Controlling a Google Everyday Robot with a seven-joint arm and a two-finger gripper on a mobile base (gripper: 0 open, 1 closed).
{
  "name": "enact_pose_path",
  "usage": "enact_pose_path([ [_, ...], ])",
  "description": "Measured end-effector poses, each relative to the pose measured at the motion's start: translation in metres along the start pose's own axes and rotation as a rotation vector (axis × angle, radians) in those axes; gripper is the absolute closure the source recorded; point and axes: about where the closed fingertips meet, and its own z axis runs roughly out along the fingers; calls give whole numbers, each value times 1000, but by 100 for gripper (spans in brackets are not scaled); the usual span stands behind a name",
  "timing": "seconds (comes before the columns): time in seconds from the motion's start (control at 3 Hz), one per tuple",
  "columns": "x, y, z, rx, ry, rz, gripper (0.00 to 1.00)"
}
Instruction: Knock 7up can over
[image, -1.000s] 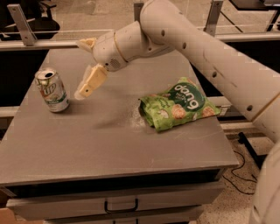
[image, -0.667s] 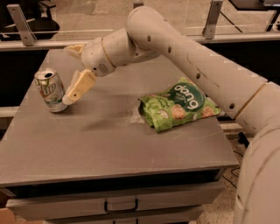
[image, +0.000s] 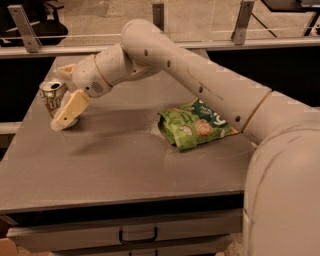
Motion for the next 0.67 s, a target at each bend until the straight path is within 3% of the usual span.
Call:
enact_pose_path([
  [0.67, 25, -17, 9, 60, 25, 80, 41],
])
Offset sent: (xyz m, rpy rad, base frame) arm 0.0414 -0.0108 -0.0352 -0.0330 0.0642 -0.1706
